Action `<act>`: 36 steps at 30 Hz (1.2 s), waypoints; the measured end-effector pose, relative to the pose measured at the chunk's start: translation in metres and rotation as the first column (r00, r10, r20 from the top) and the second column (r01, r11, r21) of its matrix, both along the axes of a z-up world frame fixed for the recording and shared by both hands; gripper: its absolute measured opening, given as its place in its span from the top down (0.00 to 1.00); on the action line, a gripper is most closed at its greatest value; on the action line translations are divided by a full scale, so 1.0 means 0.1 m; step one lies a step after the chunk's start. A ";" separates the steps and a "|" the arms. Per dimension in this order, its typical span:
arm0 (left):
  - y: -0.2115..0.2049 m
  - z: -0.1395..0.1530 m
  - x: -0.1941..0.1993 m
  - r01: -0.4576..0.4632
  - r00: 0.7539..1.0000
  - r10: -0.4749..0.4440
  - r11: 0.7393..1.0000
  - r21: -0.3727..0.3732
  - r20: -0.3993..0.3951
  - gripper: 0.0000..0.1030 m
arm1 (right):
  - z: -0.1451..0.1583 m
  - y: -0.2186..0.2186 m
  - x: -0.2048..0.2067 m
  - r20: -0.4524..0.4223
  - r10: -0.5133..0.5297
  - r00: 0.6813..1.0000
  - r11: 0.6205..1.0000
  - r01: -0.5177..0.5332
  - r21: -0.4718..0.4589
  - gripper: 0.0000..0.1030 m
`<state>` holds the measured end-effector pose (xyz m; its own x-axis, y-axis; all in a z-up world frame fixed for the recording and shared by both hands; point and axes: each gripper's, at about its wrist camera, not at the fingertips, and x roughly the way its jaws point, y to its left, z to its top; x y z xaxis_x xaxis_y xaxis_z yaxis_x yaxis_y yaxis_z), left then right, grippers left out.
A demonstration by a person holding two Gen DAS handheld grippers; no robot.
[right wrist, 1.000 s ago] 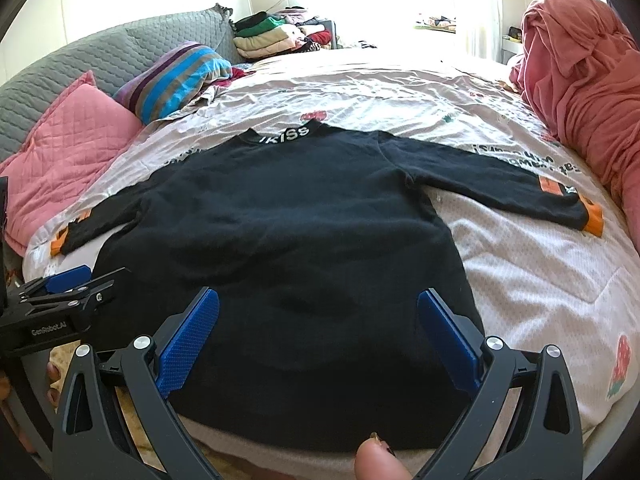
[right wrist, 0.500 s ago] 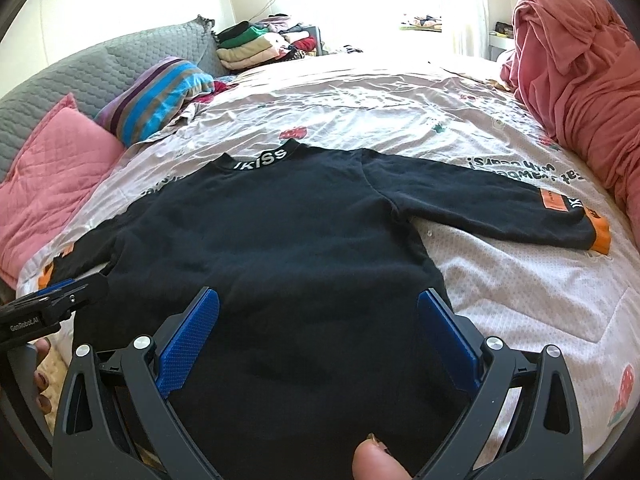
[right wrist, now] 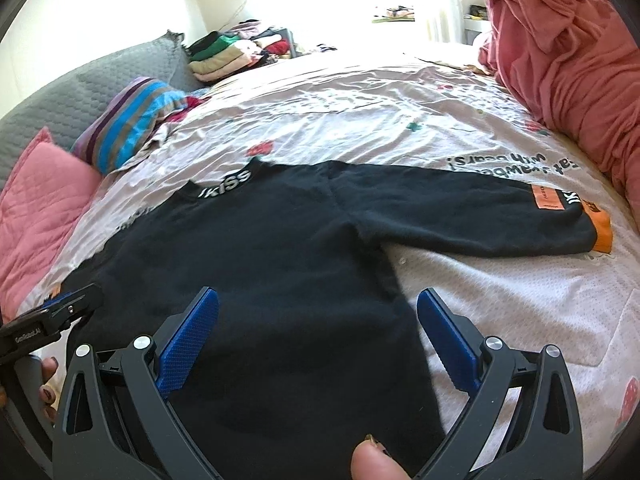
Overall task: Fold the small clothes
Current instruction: 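Move the right gripper to the orange sleeve cuff and grasp it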
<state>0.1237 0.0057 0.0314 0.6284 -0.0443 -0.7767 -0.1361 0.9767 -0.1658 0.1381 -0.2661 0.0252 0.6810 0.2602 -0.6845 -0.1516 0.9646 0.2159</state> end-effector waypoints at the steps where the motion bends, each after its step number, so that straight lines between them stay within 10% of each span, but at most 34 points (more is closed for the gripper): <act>1: 0.00 0.00 0.03 0.002 1.000 -0.002 1.000 0.000 0.000 0.09 | -0.01 -0.04 0.03 0.000 -0.011 1.000 1.000 0.011 0.002 0.04; 19: -0.12 -0.16 0.54 0.036 0.998 -0.036 0.999 0.000 -0.060 0.09 | -0.16 -0.88 0.51 -0.046 -0.269 0.962 0.963 0.270 0.019 0.04; 36: -0.17 -0.37 0.92 0.065 0.991 -0.063 0.998 0.009 -0.118 0.09 | -0.66 -2.21 0.75 -0.210 -0.558 0.803 0.804 0.586 0.106 0.04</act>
